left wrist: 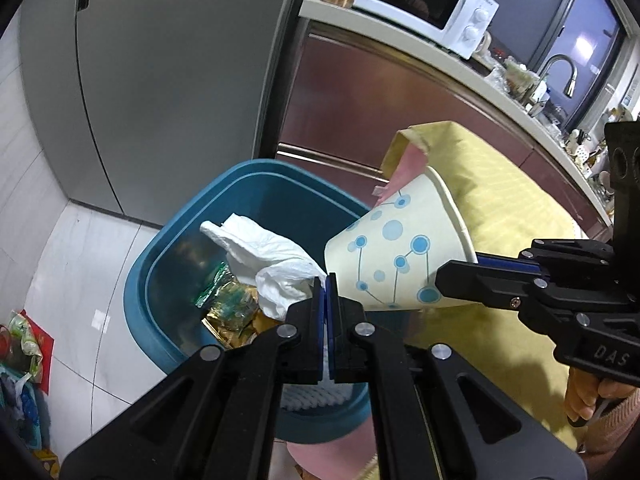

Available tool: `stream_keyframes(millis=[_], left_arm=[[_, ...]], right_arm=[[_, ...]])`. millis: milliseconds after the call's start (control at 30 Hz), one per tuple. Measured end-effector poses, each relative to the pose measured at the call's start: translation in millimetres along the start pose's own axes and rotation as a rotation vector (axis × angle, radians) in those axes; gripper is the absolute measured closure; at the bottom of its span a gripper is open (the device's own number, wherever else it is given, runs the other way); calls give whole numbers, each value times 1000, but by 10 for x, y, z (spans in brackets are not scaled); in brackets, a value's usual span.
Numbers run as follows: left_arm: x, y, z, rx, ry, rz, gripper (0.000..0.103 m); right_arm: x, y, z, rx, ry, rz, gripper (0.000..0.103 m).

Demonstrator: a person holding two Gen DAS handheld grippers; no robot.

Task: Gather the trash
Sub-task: 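Carry tissue and paper cup to the blue bin and open both tools, then move both tools back over the remaining tissue and green wrapper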

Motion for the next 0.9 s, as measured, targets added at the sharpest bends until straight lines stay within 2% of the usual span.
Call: stream_keyframes(millis=[167,367,533,667,800,900], left_arm=[[-163,-7,-90,22,-12,-24,99],[-325,15,-139,45,-20,-47,93],[-257,30,-80,48,-4,-28,93],[-74,5,41,28,34,10,93],[171,4,297,-13,92,58,83],[352,55,575,-60,145,88,72]], right_arm=[[-143,-33,78,-47,-4,-13,91],[-90,44,138,-77,-3,-2,91],[116,96,185,-84,-8,30,89],[351,177,227,-88,-8,67,85],[657,302,250,-86,1,109,82],[922,419,310,-105,23,151,71]])
Point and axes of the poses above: each gripper's, at about its wrist camera, not at the fingertips, and x roughly against the way its jaws point, z to its right, y to its underside, the point moved 8 cm from there along -x, roughly the way its jaws point, and after that the axes turned 6 degrees about x, right-handed, at the moved point
